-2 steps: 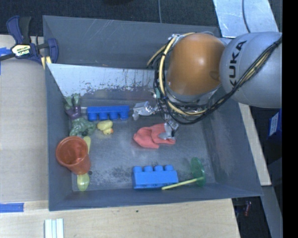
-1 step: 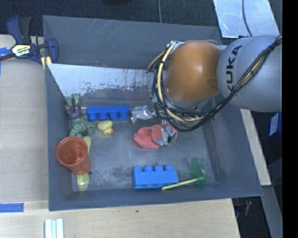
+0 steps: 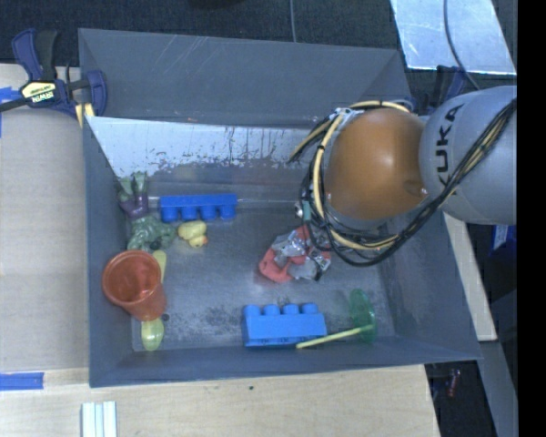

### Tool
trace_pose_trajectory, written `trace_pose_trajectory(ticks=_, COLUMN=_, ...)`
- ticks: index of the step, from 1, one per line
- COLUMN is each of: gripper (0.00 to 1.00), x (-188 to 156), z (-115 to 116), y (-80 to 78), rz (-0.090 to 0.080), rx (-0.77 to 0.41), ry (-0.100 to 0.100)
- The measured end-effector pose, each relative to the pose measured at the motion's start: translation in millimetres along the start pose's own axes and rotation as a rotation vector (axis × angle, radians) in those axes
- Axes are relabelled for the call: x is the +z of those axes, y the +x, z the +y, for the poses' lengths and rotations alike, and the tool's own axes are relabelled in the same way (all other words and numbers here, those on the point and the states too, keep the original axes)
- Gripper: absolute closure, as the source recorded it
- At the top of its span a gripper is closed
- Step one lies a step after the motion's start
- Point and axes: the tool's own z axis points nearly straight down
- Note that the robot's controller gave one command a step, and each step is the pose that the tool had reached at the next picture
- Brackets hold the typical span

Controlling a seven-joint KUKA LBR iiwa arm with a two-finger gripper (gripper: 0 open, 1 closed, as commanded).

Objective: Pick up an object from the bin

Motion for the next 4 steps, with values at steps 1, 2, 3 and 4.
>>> trace_pose_trajectory(ticks=1, gripper=0.0, x=0, z=0, y=0.1, rz=0.0, rx=0.001, ry=0.0)
trace_pose_trajectory(ticks=2, gripper=1.0, x=0, z=0, y=0.1, rz=0.0, rx=0.002, ry=0.0)
trace_pose_trajectory(ticks=3, gripper=1.0, x=0, z=0, y=0.1, rz=0.001, rx=0.001, ry=-0.001)
trace_pose_trajectory(ticks=4, gripper=1.0, x=9, z=-10, y=-4.1, rz=-0.002, rx=-0.314, ry=0.001)
